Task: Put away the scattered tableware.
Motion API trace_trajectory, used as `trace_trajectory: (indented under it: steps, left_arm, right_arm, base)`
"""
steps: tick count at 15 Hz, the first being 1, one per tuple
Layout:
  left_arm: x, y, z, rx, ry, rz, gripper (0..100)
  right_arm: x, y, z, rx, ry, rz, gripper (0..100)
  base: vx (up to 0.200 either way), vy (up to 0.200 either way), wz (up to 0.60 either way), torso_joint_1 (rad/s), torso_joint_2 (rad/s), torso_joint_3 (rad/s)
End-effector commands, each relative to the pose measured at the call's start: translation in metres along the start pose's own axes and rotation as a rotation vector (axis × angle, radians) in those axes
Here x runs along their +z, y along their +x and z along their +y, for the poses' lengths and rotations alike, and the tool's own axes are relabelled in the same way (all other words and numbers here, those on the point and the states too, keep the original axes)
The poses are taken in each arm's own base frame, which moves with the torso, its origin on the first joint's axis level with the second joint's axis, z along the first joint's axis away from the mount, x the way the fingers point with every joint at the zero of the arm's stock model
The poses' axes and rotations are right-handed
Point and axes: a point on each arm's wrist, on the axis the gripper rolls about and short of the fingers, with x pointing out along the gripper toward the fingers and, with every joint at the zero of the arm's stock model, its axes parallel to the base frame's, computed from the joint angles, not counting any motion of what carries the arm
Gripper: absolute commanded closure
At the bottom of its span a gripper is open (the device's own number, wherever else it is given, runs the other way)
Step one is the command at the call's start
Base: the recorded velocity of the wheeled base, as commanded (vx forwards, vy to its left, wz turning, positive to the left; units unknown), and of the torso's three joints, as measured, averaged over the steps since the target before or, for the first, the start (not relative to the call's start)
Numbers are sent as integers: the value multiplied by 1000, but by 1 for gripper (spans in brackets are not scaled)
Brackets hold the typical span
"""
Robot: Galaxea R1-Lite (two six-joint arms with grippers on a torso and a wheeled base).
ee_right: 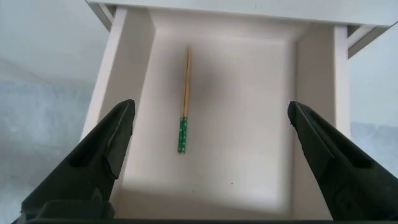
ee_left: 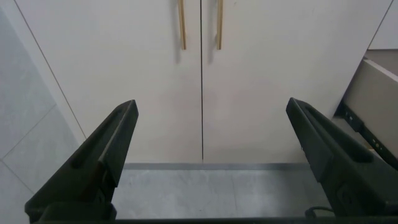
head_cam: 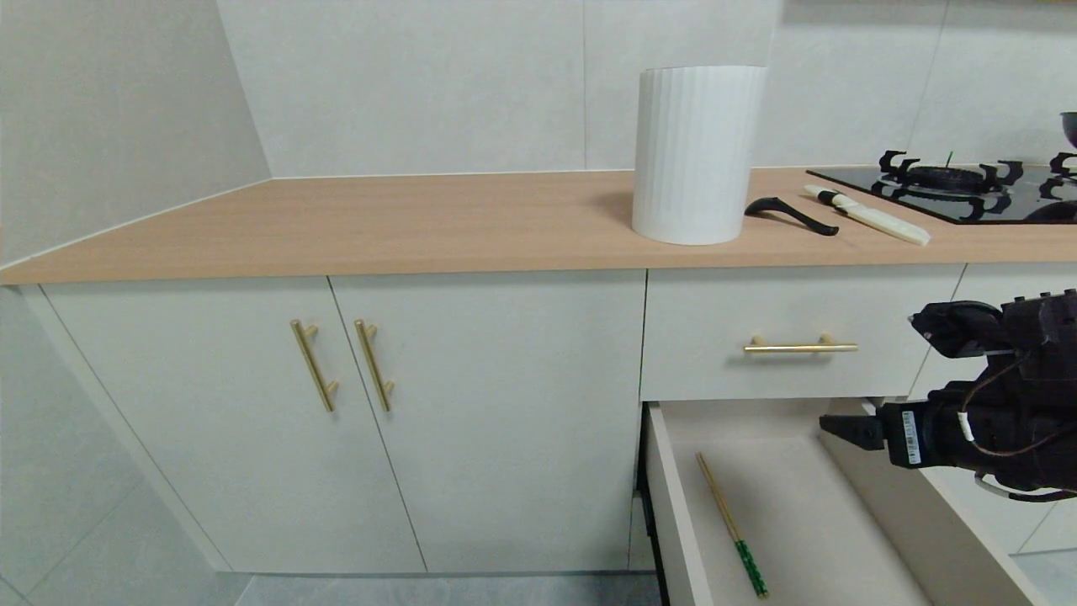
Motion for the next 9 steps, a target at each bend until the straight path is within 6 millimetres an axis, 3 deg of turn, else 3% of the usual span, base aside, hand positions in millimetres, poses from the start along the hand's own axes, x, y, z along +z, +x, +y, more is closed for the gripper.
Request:
trace_trajectory:
  steps: [1, 3, 9]
  left_arm:
    - [0, 0, 0, 1, 0, 0, 0]
    - [0, 0, 0, 0, 0, 0, 0]
    - [0, 0, 0, 1, 0, 0, 0]
  right_arm:
    - [1, -2, -1, -3, 2, -8, 0]
    - [1, -2, -1, -3, 2, -8, 0]
    - [-3, 3, 0, -2, -21, 18, 0]
  base:
    - [0, 0, 0, 61, -290, -237]
    - [0, 0, 0, 93, -239, -278]
    - [0, 0, 0, 141, -488, -308]
